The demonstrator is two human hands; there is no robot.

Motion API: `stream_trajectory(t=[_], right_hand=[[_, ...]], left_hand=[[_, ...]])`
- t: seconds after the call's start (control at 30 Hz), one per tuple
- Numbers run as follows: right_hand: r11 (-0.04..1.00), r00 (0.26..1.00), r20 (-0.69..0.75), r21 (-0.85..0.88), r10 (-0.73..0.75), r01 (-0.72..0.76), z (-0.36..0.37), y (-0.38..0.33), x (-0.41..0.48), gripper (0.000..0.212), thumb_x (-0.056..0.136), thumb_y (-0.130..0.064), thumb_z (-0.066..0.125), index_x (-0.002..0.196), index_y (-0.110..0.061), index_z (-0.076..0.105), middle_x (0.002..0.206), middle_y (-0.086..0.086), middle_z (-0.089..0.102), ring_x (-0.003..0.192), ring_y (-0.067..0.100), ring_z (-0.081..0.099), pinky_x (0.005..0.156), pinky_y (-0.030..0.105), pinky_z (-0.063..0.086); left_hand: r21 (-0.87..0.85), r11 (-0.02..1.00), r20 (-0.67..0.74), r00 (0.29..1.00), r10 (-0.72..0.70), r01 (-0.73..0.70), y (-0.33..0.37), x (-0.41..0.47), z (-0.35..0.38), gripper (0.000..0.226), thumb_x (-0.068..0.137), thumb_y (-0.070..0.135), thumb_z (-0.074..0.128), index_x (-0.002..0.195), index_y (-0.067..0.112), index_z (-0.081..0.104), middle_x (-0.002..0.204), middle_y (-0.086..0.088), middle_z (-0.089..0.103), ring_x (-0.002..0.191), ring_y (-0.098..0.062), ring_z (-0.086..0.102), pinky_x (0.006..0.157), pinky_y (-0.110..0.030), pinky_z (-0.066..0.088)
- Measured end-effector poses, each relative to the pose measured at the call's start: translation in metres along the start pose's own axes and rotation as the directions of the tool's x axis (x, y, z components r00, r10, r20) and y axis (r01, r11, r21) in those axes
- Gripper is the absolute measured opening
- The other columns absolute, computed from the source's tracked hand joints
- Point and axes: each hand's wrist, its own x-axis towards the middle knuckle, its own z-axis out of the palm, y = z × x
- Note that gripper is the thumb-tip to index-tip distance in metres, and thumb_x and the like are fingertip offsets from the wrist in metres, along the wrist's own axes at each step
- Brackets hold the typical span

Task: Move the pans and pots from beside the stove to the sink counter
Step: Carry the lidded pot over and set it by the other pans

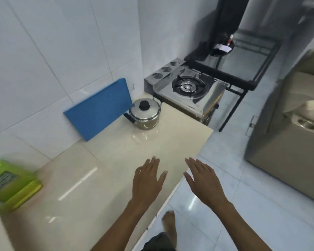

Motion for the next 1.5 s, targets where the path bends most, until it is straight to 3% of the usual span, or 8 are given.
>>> stream_trajectory(t=[0.17, 0.37, 0.5, 0.77, 1.07, 1.2, 1.33, 1.5], right_hand=[[0.991, 0.991, 0.005, -0.004, -0.133, 0.133, -0.016, 0.02, 0.115, 0.05, 0.099, -0.038, 0.058, 0.142, -0.012, 0.056, 0.14, 0.01, 0.063, 0.128, 0.029, 0.061, 0.102, 0.045, 0.05], [0.953, 0.953, 0.057, 0.066, -0.298, 0.294, -0.02, 0.017, 0.257, 0.052, 0.102, -0.038, 0.053, 0.146, -0.011, 0.05, 0.144, 0.011, 0.06, 0.132, 0.028, 0.057, 0.105, 0.043, 0.046], [0.935, 0.95, 0.124, 0.253, -0.287, 0.25, -0.012, 0.011, 0.341, 0.051, 0.101, -0.035, 0.056, 0.145, -0.011, 0.05, 0.139, 0.014, 0.062, 0.125, 0.033, 0.059, 0.099, 0.044, 0.049], [0.923, 0.902, 0.219, 0.19, -0.372, 0.334, 0.009, 0.04, 0.495, 0.048, 0.101, -0.031, 0.053, 0.14, -0.004, 0.049, 0.132, 0.022, 0.063, 0.115, 0.043, 0.058, 0.097, 0.05, 0.048], [0.919, 0.881, 0.357, 0.35, -0.311, 0.182, 0.039, 0.066, 0.547, 0.045, 0.103, -0.019, 0.048, 0.147, -0.011, 0.048, 0.114, 0.024, 0.069, 0.107, 0.045, 0.061, 0.088, 0.052, 0.053], [0.876, 0.853, 0.454, 0.482, -0.256, 0.006, 0.045, 0.079, 0.552, 0.043, 0.102, -0.018, 0.052, 0.145, -0.017, 0.053, 0.116, 0.019, 0.073, 0.109, 0.041, 0.065, 0.09, 0.039, 0.049], [0.829, 0.829, 0.487, 0.557, -0.277, -0.05, 0.039, 0.085, 0.551, 0.04, 0.1, -0.015, 0.058, 0.139, -0.018, 0.06, 0.109, 0.011, 0.075, 0.093, 0.022, 0.065, 0.077, 0.023, 0.04], [0.771, 0.819, 0.454, 0.636, -0.351, -0.022, 0.026, 0.089, 0.532, 0.04, 0.099, -0.018, 0.062, 0.138, -0.023, 0.062, 0.101, 0.003, 0.073, 0.086, 0.011, 0.063, 0.075, 0.02, 0.043]], left_hand=[[-0.061, 0.982, -0.107, 0.977, -0.186, 0.181, 0.002, 0.094, -0.004, 0.057, 0.099, 0.05, 0.051, 0.145, 0.015, 0.053, 0.152, -0.004, 0.052, 0.143, -0.021, 0.045, 0.113, -0.041, 0.037], [-0.119, 0.896, -0.177, 0.878, -0.444, 0.429, -0.026, 0.173, -0.022, 0.058, 0.1, 0.048, 0.05, 0.145, 0.012, 0.051, 0.15, -0.01, 0.054, 0.141, -0.026, 0.047, 0.11, -0.042, 0.037], [-0.315, 0.752, -0.178, 0.743, -0.646, 0.578, -0.047, 0.215, -0.021, 0.053, 0.101, 0.045, 0.05, 0.144, 0.014, 0.053, 0.148, -0.007, 0.056, 0.136, -0.024, 0.052, 0.112, -0.039, 0.038], [-0.653, 0.299, -0.049, 0.354, -0.934, 0.696, -0.061, 0.296, -0.008, 0.041, 0.103, 0.025, 0.052, 0.14, 0.005, 0.056, 0.135, -0.017, 0.065, 0.122, -0.032, 0.061, 0.105, -0.035, 0.044], [-0.733, 0.127, 0.05, 0.24, -0.969, 0.668, -0.064, 0.332, 0.008, 0.041, 0.101, 0.016, 0.055, 0.142, 0.017, 0.055, 0.118, -0.015, 0.073, 0.106, -0.028, 0.067, 0.091, -0.031, 0.048], [-0.802, 0.052, 0.091, 0.208, -0.974, 0.595, -0.06, 0.335, 0.012, 0.04, 0.1, 0.011, 0.056, 0.14, 0.012, 0.058, 0.114, -0.016, 0.074, 0.1, -0.025, 0.07, 0.084, -0.029, 0.045], [-0.828, 0.056, 0.091, 0.232, -0.968, 0.558, -0.046, 0.324, 0.011, 0.038, 0.099, 0.008, 0.058, 0.137, 0.013, 0.06, 0.108, -0.014, 0.075, 0.084, -0.004, 0.069, 0.079, -0.016, 0.05], [-0.886, -0.005, 0.103, 0.188, -0.977, 0.463, -0.023, 0.287, 0.018, 0.039, 0.099, 0.014, 0.061, 0.138, 0.015, 0.061, 0.124, -0.009, 0.071, 0.115, -0.025, 0.064, 0.1, -0.035, 0.046]])
